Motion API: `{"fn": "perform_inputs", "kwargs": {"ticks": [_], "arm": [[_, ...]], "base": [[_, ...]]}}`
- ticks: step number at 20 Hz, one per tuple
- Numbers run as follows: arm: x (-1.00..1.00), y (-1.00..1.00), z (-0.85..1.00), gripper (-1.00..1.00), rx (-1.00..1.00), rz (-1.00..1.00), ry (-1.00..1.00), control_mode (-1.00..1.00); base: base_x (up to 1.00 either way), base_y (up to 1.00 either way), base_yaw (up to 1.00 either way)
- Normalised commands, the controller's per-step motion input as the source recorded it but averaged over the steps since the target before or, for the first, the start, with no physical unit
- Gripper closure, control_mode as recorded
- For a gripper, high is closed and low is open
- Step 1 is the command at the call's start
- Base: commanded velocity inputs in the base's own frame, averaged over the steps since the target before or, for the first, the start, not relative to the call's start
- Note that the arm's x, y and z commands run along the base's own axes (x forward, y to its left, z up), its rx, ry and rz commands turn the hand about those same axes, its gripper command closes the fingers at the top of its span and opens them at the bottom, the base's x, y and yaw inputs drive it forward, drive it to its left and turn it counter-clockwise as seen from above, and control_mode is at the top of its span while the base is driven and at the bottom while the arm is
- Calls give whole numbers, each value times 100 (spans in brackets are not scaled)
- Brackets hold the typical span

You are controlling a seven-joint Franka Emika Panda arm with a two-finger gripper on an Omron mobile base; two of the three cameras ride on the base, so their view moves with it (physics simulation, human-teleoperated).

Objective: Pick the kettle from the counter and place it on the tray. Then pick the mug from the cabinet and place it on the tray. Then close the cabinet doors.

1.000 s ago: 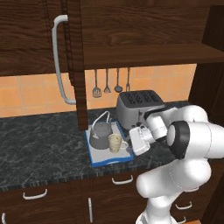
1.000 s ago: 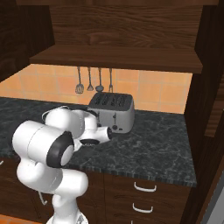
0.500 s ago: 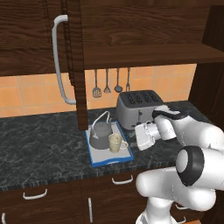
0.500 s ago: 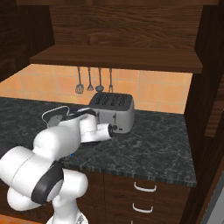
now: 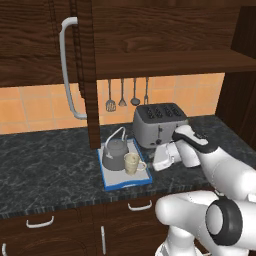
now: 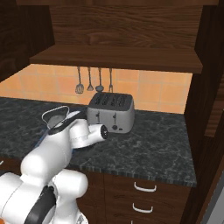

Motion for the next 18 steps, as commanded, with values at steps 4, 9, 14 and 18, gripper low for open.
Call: {"fn": "perform_inputs", "kwargs": {"ticks": [4, 9, 14, 18], "arm": [[0, 0, 45, -100, -1, -26, 38, -100], [-4, -25, 43, -100, 0, -31, 38, -100], [-14, -46, 45, -100, 0, -34, 32, -100], [-13, -55, 40, -100, 0, -32, 26, -100]], "base": [[0, 0, 0], [0, 0, 0], [0, 0, 0], [0, 0, 0]]}}
